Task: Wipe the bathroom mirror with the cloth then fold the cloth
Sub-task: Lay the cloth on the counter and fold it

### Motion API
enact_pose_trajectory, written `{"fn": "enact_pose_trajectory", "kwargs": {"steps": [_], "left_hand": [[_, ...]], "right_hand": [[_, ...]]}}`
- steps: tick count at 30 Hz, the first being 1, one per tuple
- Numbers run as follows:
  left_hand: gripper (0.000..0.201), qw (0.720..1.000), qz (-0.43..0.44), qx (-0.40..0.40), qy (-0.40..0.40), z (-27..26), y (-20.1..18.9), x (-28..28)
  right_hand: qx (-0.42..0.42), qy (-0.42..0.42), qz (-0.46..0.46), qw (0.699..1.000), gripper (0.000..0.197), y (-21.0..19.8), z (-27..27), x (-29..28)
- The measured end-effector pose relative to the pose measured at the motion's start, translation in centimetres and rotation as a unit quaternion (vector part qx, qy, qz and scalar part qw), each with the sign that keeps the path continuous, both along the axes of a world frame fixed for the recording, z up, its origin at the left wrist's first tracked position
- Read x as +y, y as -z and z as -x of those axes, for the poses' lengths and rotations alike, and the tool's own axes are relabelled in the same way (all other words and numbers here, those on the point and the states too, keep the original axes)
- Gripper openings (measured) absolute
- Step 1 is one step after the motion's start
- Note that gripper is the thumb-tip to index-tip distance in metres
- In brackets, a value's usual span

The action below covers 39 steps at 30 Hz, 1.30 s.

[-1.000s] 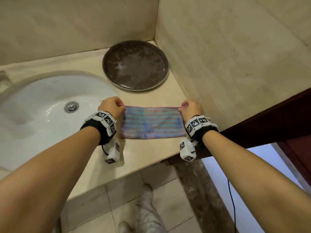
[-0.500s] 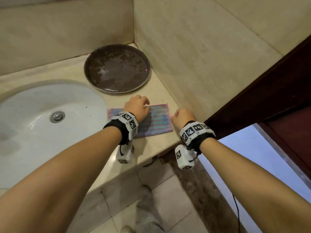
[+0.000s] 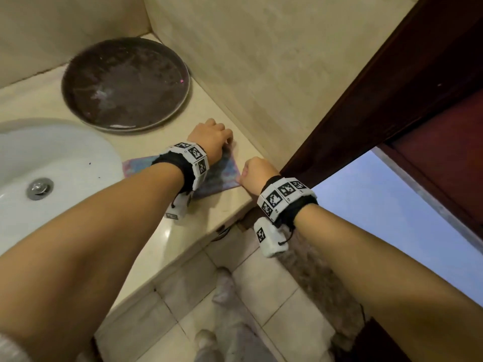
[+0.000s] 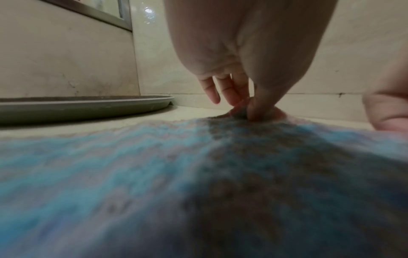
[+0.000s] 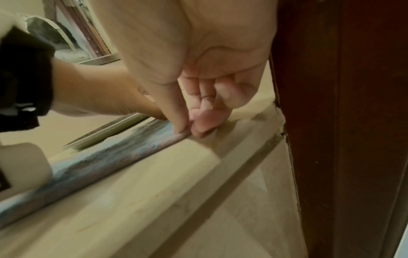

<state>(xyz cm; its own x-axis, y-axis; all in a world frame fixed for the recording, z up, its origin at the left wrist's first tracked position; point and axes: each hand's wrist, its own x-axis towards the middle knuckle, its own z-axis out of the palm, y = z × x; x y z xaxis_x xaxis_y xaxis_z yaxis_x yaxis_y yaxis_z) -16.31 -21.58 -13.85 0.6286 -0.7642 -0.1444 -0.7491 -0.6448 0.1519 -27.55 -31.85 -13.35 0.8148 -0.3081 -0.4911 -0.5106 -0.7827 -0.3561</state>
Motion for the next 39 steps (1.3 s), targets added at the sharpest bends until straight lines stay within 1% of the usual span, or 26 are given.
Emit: {"fn": "enact_pose_trajectory", "kwargs": {"steps": [2, 5, 6, 7, 8, 9, 12, 15, 18, 19, 21, 23, 26, 28, 29, 30, 32, 34, 36, 39], "left_hand": [[0.027, 1.000, -0.003, 0.012, 0.003, -0.2, -0.3, -0.1], [0.023, 0.995, 0.031, 0.085, -0.031, -0.7, -1.1, 0.5], [0.022, 0.993, 0.044, 0.104, -0.041, -0.8, -1.5, 1.0], [0.022, 0.991, 0.055, 0.109, -0.047, -1.0, -2.0, 1.6], [0.020, 0.992, 0.061, 0.101, -0.047, -1.3, -2.5, 2.2], [0.019, 0.993, 0.061, 0.086, -0.044, -1.4, -3.1, 3.0], [0.010, 0.998, 0.043, 0.046, -0.029, -1.9, -4.5, 6.0], [0.006, 0.999, 0.029, 0.021, -0.037, -2.0, -5.4, 9.5], [0.008, 0.997, 0.025, 0.009, -0.066, -2.1, -5.3, 12.3], [0.009, 0.994, 0.026, 0.011, -0.103, -1.6, -5.2, 15.8], [0.011, 0.993, 0.031, 0.009, -0.113, -1.6, -4.6, 16.9], [0.014, 0.990, 0.033, 0.014, -0.134, -1.1, -3.9, 18.7], [0.030, 0.981, 0.007, 0.059, -0.185, -0.4, -2.2, 20.7], [0.046, 0.971, 0.025, 0.099, -0.214, 0.0, -1.5, 21.1], [0.049, 0.965, 0.043, 0.113, -0.233, 0.1, -1.4, 21.0], [0.047, 0.959, 0.059, 0.123, -0.248, 0.1, -1.3, 20.8], [0.035, 0.947, 0.080, 0.136, -0.278, 0.0, -1.2, 20.3], [0.029, 0.939, 0.089, 0.145, -0.297, -0.2, -1.4, 19.4], [0.029, 0.941, 0.067, 0.160, -0.290, -0.6, -1.8, 18.4], [0.027, 0.945, 0.036, 0.172, -0.277, -1.1, -2.0, 17.4]], "right_hand": [[-0.015, 0.014, 0.005, 1.000, 0.018, -0.2, 0.2, 0.2], [-0.034, 0.013, -0.004, 0.999, 0.006, -1.0, 0.5, 0.6], [-0.042, 0.010, -0.014, 0.999, 0.011, -1.3, 0.5, 0.8], [-0.046, 0.011, -0.027, 0.998, 0.022, -1.6, 0.6, 0.9], [-0.056, 0.011, -0.040, 0.998, 0.029, -1.9, 0.6, 1.2], [-0.068, 0.010, -0.051, 0.996, 0.032, -2.2, 0.7, 1.6], [-0.102, -0.023, -0.090, 0.990, 0.024, -3.5, 0.7, 4.0], [-0.129, -0.076, -0.154, 0.977, 0.021, -4.6, 0.4, 7.3], [-0.150, -0.115, -0.185, 0.965, 0.022, -4.5, -0.1, 9.8], [-0.134, -0.147, -0.201, 0.959, 0.023, -4.2, -0.6, 12.7], [-0.137, -0.134, -0.206, 0.960, 0.025, -3.6, -0.7, 13.9], [-0.128, -0.140, -0.228, 0.955, 0.022, -2.6, -1.0, 15.8], [-0.096, -0.163, -0.236, 0.953, 0.013, -1.3, -0.9, 17.5], [-0.113, -0.153, -0.207, 0.960, 0.005, -1.1, -1.0, 17.1], [-0.135, -0.134, -0.191, 0.963, 0.008, -1.2, -1.3, 16.4], [-0.155, -0.106, -0.174, 0.967, 0.010, -1.3, -1.7, 15.5], [-0.176, -0.042, -0.141, 0.973, 0.012, -1.5, -2.8, 13.4], [-0.154, 0.009, -0.130, 0.979, 0.016, -1.5, -4.0, 11.4], [-0.113, 0.013, -0.128, 0.985, 0.023, -1.2, -5.0, 10.1], [-0.095, -0.006, -0.112, 0.989, 0.031, -0.6, -6.1, 9.8]]}}
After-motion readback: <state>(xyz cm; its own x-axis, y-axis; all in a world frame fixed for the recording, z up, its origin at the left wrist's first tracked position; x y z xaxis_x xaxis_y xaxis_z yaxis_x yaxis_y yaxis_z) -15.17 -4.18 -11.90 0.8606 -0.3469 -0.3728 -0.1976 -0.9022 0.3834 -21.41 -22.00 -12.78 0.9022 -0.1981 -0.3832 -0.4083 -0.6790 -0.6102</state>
